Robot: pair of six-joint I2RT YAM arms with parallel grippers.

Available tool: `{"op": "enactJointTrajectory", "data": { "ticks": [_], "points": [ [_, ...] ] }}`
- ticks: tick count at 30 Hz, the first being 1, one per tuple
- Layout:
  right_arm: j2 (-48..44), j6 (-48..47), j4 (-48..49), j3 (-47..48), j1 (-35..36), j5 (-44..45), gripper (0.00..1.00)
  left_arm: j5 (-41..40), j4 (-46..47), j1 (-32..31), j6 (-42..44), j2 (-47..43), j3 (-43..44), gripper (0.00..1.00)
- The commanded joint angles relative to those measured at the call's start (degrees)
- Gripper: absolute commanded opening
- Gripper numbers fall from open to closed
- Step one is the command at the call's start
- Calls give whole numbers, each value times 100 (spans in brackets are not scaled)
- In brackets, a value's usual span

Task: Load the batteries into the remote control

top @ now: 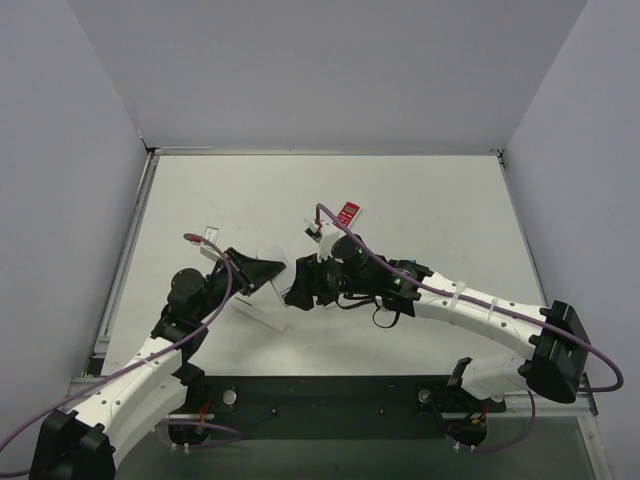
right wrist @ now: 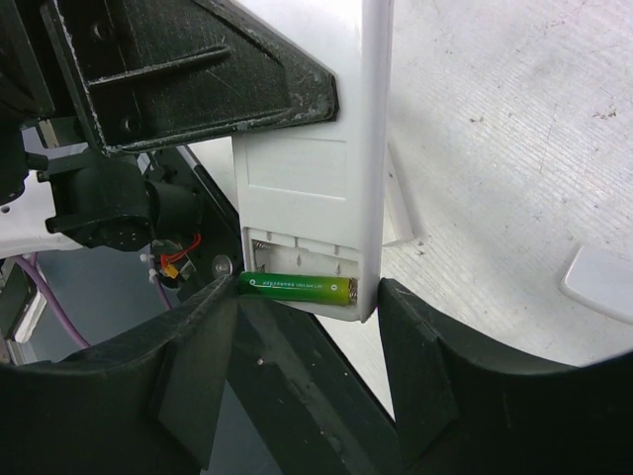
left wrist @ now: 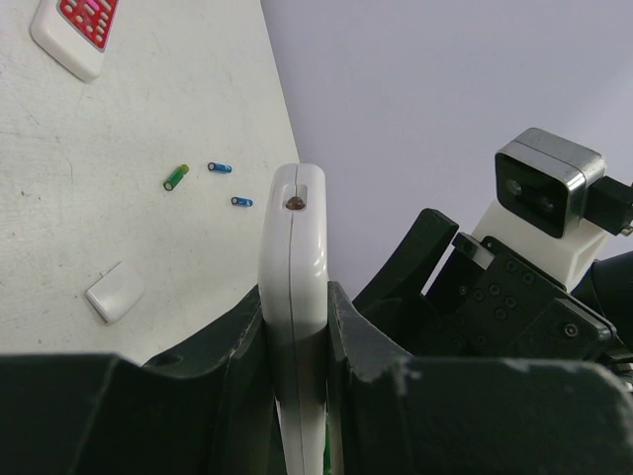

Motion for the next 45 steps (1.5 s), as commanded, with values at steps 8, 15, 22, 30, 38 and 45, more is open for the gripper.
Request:
{"op": "enactJointTrajectory", "data": {
  "ticks": [8, 15, 22, 30, 38, 45],
  "points": [
    [83, 1, 195, -24, -54, -5, 43, 47, 395, 10, -169, -150, 113, 0],
    [215, -17, 28, 38, -54, 126, 38, 74, 474, 10, -257, -220, 157, 0],
    [347, -69, -95, 90, -36, 337, 33, 74, 483, 2, -275, -308, 201, 0],
    [426, -96, -245, 170, 34, 487, 33, 47, 509, 2, -170, -290, 148, 0],
    [-57, 106, 405, -85, -27, 171, 53, -199, 271, 10, 121, -396, -27, 0],
    [-181, 282, 837, -226, -98, -154, 58, -199, 439, 10, 33, -361, -72, 0]
  ]
}}
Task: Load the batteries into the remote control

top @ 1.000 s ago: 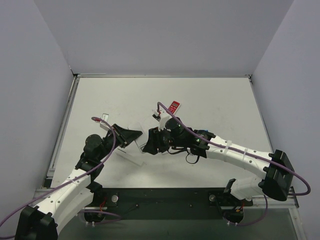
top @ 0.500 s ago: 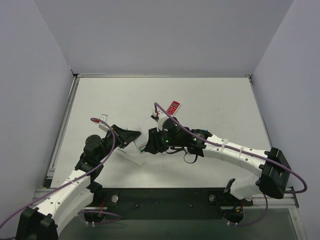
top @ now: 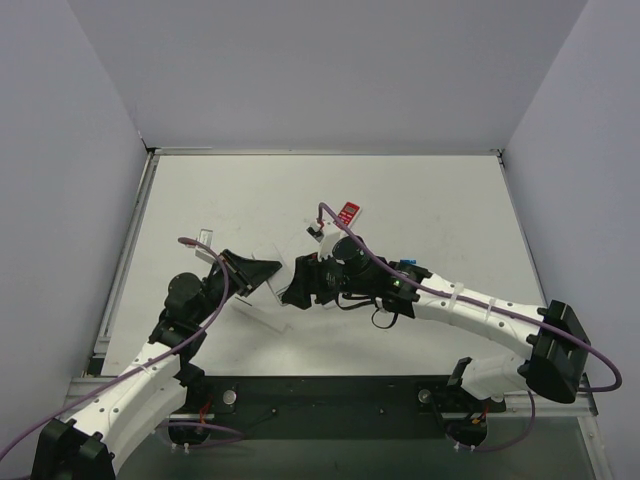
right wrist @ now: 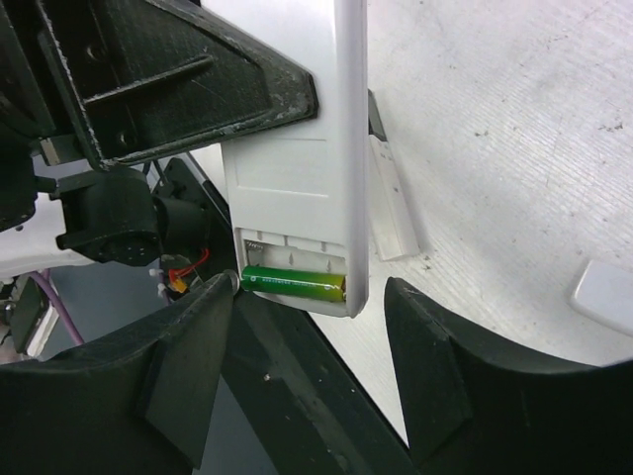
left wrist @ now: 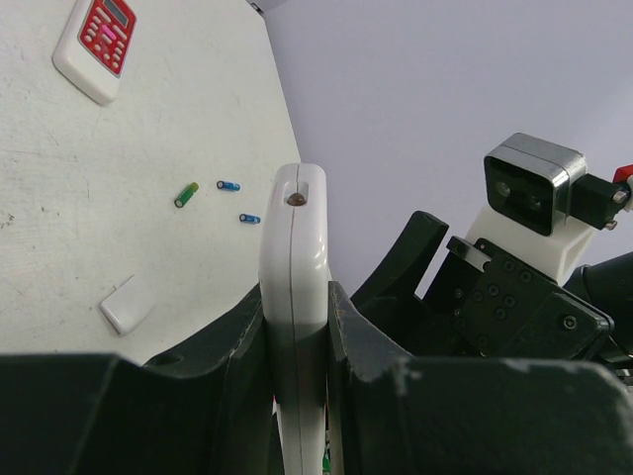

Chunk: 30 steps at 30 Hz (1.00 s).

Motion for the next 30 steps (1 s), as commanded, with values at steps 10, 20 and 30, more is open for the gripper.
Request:
{"op": "enactJointTrajectory", "data": {
  "ticks": [10, 20, 30],
  "points": [
    [15, 120, 344, -40, -87, -336, 49, 50, 702, -31, -342, -105, 44, 0],
    [191, -20, 46, 39, -105, -179, 40, -161, 983, -31, -703, -228, -35, 0],
    [15, 85, 343, -22, -43, -301, 48, -178, 887, -31, -518, -290, -105, 0]
  ]
}}
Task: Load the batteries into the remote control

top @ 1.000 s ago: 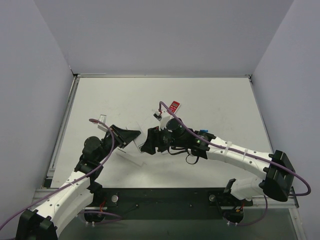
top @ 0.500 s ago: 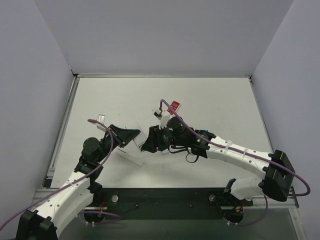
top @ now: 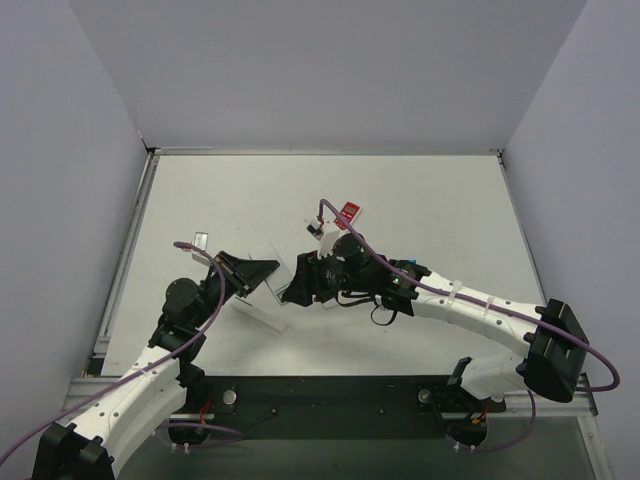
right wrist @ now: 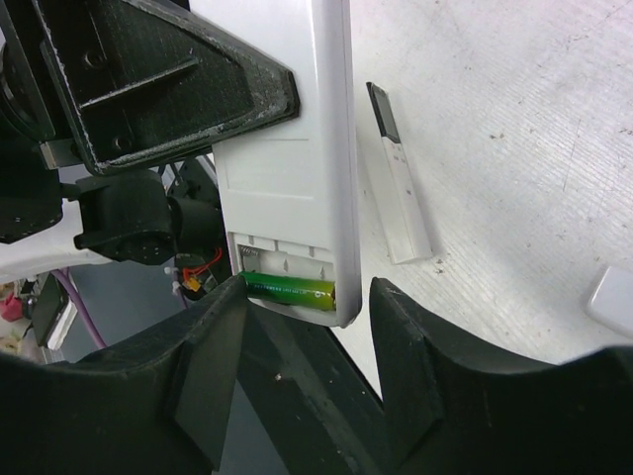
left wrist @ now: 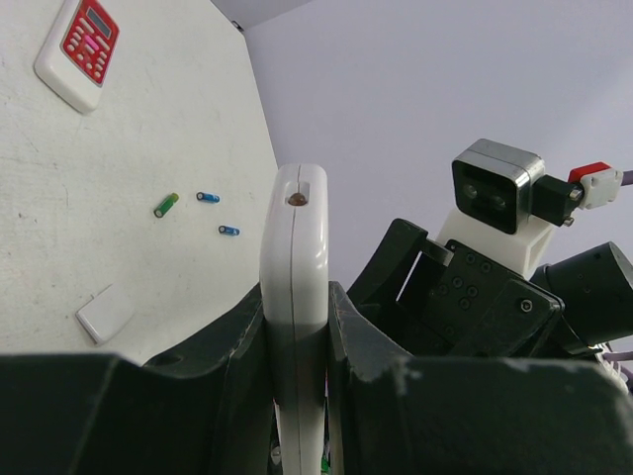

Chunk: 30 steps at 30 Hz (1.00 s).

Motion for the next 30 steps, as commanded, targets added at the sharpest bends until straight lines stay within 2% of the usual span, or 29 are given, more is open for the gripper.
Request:
{"op": "enactJointTrajectory", "data": {
  "ticks": [1, 4, 10, 20, 30],
  "points": [
    [-107, 19, 248, -57, 25, -50, 50, -45, 550, -31, -103, -111, 85, 0],
    [-204, 116, 441, -102, -11, -164, 55, -27, 568, -31, -103, -84, 58, 0],
    [-134, 125, 459, -102, -2, -244, 55, -54, 550, -40, -94, -119, 76, 0],
    [33, -41, 153, -5, 33, -95, 43, -141, 533, -40, -235, -181, 129, 0],
    [191, -411, -472, 267, 227, 477, 41, -317, 357, -49, -261, -313, 190, 0]
  ]
}}
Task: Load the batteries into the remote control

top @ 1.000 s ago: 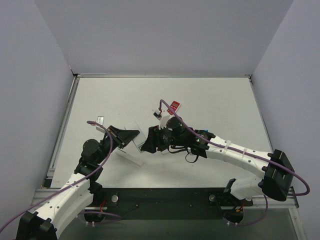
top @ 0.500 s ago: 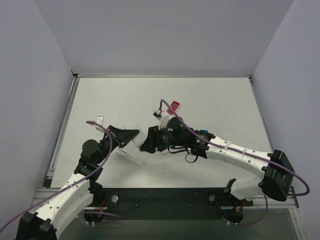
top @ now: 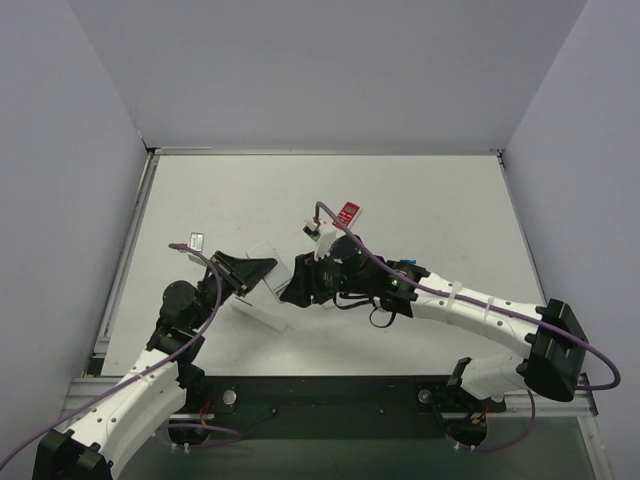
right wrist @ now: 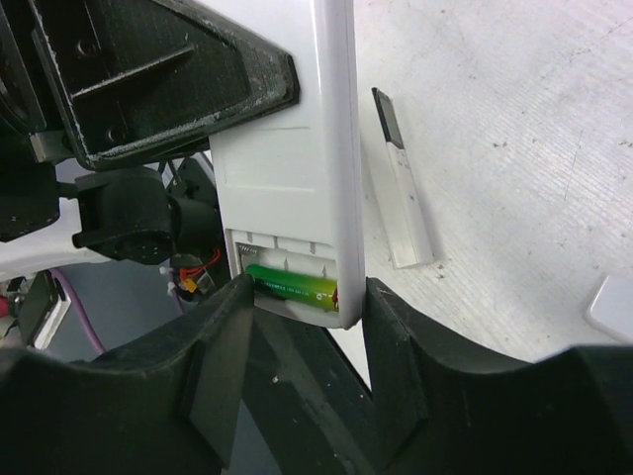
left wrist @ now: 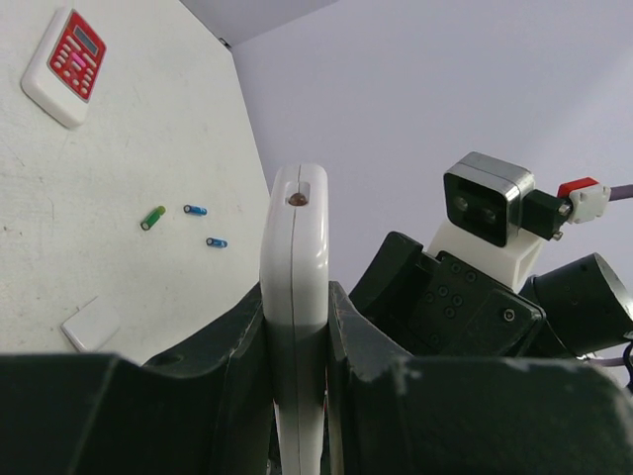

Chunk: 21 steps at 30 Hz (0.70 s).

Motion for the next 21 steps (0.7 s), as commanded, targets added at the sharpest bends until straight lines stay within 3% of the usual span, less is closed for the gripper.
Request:
{"op": "enactJointTrajectory", "data": {
  "ticks": [1, 8, 13, 16, 21],
  "points": [
    [215, -343, -551, 206, 109, 477, 41, -199, 350, -18, -167, -125, 192, 0],
    [259, -334, -824, 250, 135, 820, 35, -217, 333, -18, -167, -169, 201, 0],
    [110, -378, -710, 233, 118, 663, 36, -120, 359, -18, 95, -125, 131, 0],
    [-83, -448, -534, 259, 126, 495, 41, -164, 62, -18, 568, -134, 87, 0],
    [-382, -747, -865, 373, -171, 565, 60, -515, -633, -9, 1195, -300, -71, 0]
  ]
}}
